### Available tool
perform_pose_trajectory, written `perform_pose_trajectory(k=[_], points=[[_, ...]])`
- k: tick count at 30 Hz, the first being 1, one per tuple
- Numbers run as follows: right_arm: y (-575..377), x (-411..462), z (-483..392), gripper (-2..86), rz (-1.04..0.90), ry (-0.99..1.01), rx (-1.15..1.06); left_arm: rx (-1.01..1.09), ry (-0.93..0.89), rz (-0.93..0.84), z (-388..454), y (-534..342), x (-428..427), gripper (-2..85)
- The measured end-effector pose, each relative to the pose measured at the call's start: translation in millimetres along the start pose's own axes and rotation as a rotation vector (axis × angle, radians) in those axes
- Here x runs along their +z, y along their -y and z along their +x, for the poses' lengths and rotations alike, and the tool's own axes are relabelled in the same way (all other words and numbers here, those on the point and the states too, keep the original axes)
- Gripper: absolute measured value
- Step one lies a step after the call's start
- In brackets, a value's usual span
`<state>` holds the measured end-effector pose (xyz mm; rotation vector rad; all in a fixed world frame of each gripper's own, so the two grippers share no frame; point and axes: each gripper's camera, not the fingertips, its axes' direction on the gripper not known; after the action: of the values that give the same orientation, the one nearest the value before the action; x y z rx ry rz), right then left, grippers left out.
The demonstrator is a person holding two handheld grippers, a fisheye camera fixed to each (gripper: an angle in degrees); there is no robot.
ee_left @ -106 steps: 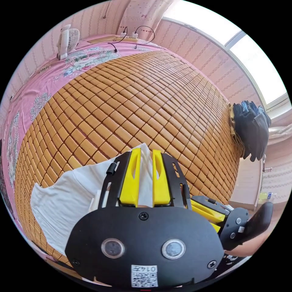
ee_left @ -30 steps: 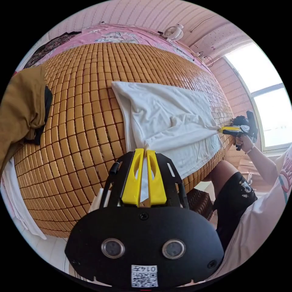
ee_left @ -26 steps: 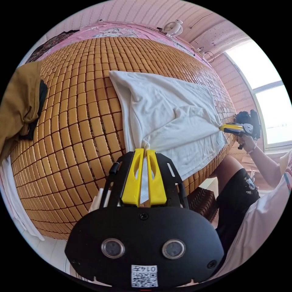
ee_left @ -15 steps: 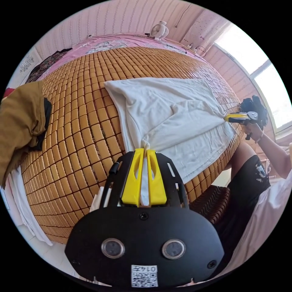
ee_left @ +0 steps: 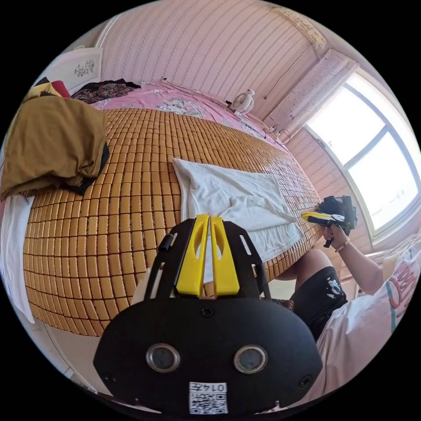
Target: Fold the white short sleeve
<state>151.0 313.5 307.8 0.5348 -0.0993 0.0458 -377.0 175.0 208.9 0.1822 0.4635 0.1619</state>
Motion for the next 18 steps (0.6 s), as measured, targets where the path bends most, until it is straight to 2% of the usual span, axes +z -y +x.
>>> perform_pose_trajectory(k=[4, 7, 11, 12, 15, 18], points=[[26, 15, -27, 6.6, 0.054, 0.077, -0.085, 0.058, -0.049, -0.05, 28, 28, 41, 3.6], [53, 43, -47, 7.7, 0.046, 0.077, -0.123, 0.099, -0.082, -0.152, 48, 47, 89, 6.3], [73, 80, -60, 7.6, -0.036, 0.011, -0.127, 0.179, 0.05, -0.297, 70, 50, 144, 3.0], [74, 90, -61, 5.0, -0.069, 0.007, -0.127, 0.194, 0.076, -0.322, 72, 48, 150, 1.8], [65, 91, -64, 1.6, -0.05, -0.012, -0.162, 0.269, 0.097, -0.304, 78, 40, 145, -0.2], [43, 66, -68, 1.1, 0.042, 0.075, -0.251, 0.319, -0.002, -0.221, 78, 22, 112, -0.8]])
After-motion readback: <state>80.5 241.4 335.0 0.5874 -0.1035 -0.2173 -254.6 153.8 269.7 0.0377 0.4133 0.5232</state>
